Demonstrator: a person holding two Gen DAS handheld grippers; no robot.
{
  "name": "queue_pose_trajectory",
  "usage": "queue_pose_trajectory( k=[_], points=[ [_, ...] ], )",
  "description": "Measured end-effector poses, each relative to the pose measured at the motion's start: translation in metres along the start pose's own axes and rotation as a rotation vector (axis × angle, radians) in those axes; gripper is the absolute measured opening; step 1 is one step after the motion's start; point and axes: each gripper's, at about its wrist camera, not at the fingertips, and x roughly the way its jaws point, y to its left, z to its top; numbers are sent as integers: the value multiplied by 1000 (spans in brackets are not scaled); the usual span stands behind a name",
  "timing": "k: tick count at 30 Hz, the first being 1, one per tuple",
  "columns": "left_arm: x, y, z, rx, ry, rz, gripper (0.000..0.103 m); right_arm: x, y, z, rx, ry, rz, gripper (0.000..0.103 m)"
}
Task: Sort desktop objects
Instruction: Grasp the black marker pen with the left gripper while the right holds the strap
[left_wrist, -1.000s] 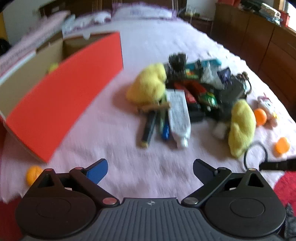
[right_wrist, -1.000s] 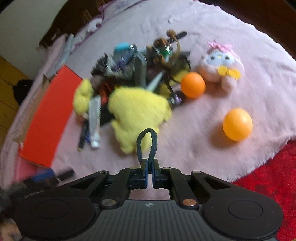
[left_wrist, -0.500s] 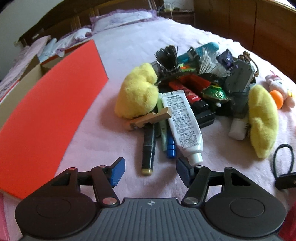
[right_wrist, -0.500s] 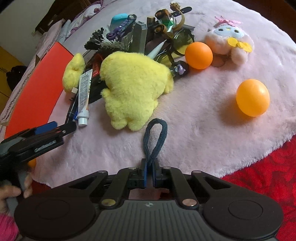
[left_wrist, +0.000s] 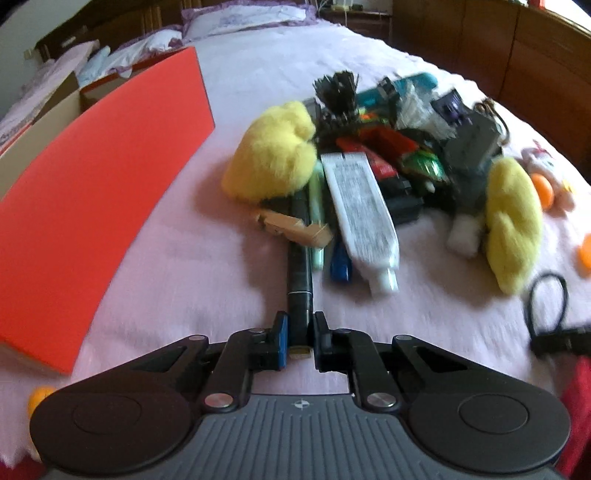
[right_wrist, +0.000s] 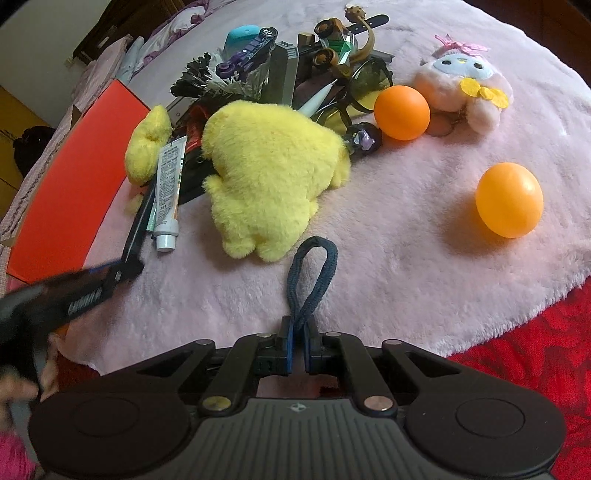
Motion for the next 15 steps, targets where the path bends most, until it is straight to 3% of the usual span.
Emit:
queue_pose_trajectory(
  k=[9, 11, 13, 15],
  points=[
    [-23, -4, -22, -5, 30, -59, 18, 1, 4, -1, -21, -6, -14, 6],
    [-24, -5, -20, 2, 25, -54, 23, 1, 5, -1, -26, -7, -17, 6],
    [-20, -3, -14, -24, 22, -52, 39, 1, 6, -2, -30, -8, -20, 6],
    [-14, -2, -6, -37, 4, -52, 42, 1, 7, -2, -34, -10, -23, 6]
  ],
)
